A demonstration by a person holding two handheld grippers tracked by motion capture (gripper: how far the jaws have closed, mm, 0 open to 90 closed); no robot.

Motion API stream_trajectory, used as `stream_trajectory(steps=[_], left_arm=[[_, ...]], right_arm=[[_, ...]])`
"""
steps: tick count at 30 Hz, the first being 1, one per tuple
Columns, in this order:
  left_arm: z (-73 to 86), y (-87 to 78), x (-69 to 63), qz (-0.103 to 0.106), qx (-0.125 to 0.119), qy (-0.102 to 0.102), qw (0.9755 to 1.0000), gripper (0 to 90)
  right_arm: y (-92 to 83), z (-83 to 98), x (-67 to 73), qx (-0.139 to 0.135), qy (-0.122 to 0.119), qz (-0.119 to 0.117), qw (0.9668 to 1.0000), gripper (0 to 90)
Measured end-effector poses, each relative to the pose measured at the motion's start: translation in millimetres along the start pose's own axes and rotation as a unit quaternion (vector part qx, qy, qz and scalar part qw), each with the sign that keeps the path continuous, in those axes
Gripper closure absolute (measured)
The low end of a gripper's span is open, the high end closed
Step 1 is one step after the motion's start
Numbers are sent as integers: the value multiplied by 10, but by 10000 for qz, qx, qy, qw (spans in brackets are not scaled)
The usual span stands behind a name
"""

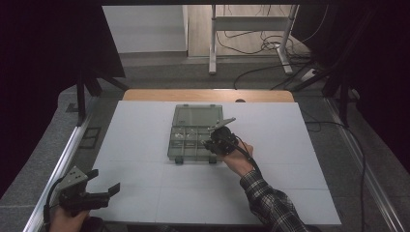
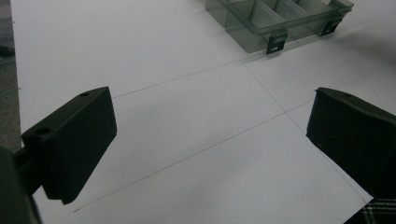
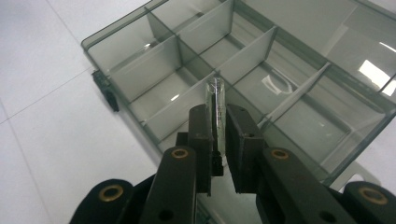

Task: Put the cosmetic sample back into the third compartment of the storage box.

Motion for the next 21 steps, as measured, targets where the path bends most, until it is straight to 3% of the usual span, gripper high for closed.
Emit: stream_trajectory(steps=[21], left_arm=[[0,2,-2,-10,14,5,10000,20]], right_arm=[[130,-160,-198,-101,101,187,9997,802]])
Point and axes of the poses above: each handheld gripper's, and its own axes: y roughly forward along the jaws, z roughly out of its underside, x roughly to its left, the point moved 6 cm from there along y, roughly forward along the jaws, and after that the axes turned 2 degrees about x, right-handed, at the moved point
